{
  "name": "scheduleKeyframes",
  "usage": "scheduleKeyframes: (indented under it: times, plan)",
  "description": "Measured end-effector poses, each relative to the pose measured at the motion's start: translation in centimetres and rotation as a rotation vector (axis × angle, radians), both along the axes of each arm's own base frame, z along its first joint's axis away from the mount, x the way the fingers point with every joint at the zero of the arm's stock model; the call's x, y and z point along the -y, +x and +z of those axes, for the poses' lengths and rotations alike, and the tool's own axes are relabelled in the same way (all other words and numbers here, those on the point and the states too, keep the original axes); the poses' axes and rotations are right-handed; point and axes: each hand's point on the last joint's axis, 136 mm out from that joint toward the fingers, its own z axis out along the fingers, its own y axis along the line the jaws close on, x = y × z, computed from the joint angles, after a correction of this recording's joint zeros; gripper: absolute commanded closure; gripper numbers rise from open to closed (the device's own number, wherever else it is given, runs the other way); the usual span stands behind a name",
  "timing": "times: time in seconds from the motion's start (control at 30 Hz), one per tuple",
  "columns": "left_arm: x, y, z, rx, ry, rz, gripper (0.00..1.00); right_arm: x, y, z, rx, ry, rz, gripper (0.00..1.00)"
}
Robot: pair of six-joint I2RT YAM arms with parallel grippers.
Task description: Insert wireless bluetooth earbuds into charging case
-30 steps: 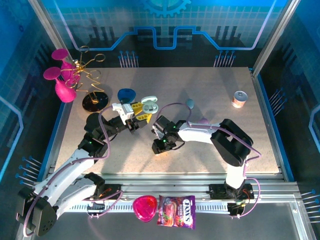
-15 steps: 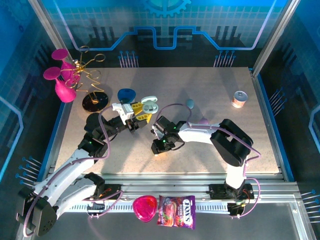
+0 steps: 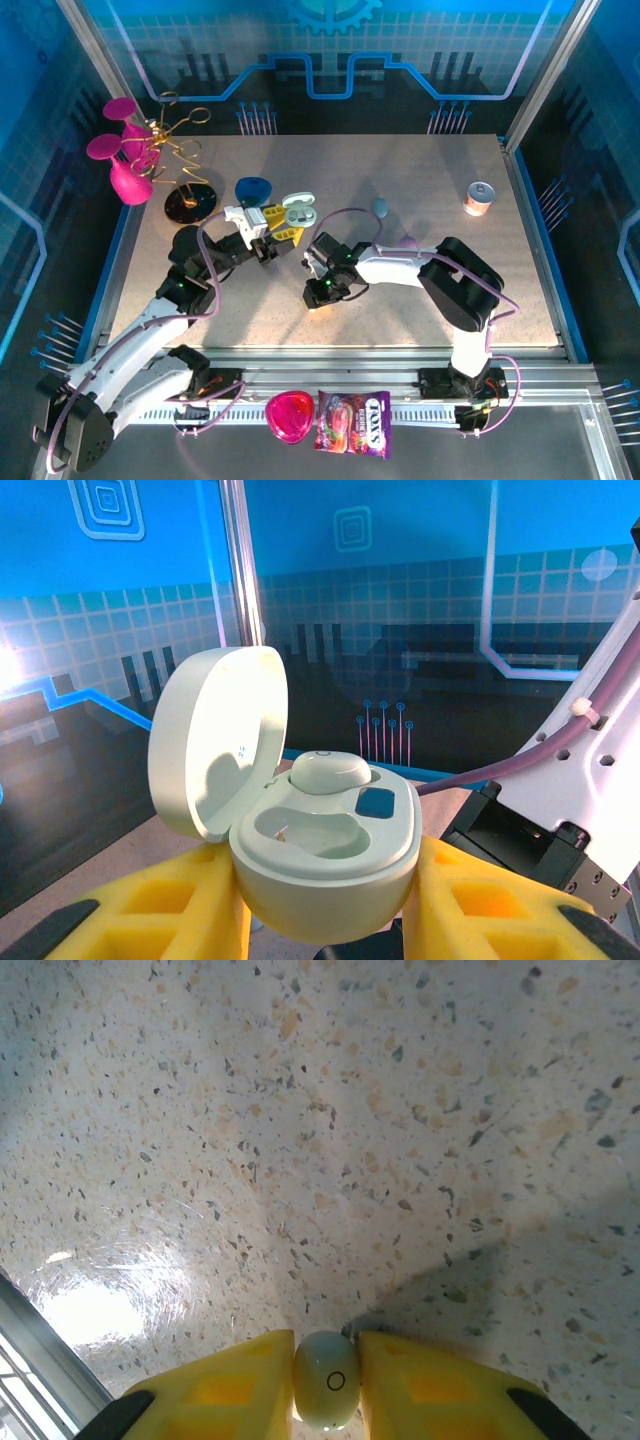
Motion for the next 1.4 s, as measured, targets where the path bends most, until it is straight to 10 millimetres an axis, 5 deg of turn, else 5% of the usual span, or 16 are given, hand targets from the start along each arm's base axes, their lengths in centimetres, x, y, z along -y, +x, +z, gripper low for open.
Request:
scheduleKeyframes:
  times: [0.23,0.43,0.77,0.97,1.2,1.4]
  plan:
    - [0.0,0.0,0.0,0.0,0.0,0.0,0.62,0.1,0.1,0.1,0.008,-0.005,0.0,0.81]
    - [0.0,0.3,-0.1,0.001,0.002,0.007,0.62,2.4,0.6,1.4,0.067,-0.043,-0.039,0.81]
    - [0.6,2.9,-2.9,-0.023,0.046,0.05,0.62,8.7,4.7,10.2,0.326,-0.068,-0.189,0.81]
    - [1.1,4.3,-5.1,-0.03,0.072,0.064,0.62,10.7,5.8,16.4,0.48,-0.096,-0.231,0.81]
    - [1.4,5.5,-6.6,-0.022,0.095,0.085,0.62,9.7,6.5,23.7,0.652,-0.054,-0.221,0.81]
    - [1.5,6.2,-7.7,-0.021,0.126,0.105,0.62,7.7,7.3,27.5,0.754,-0.037,-0.182,0.81]
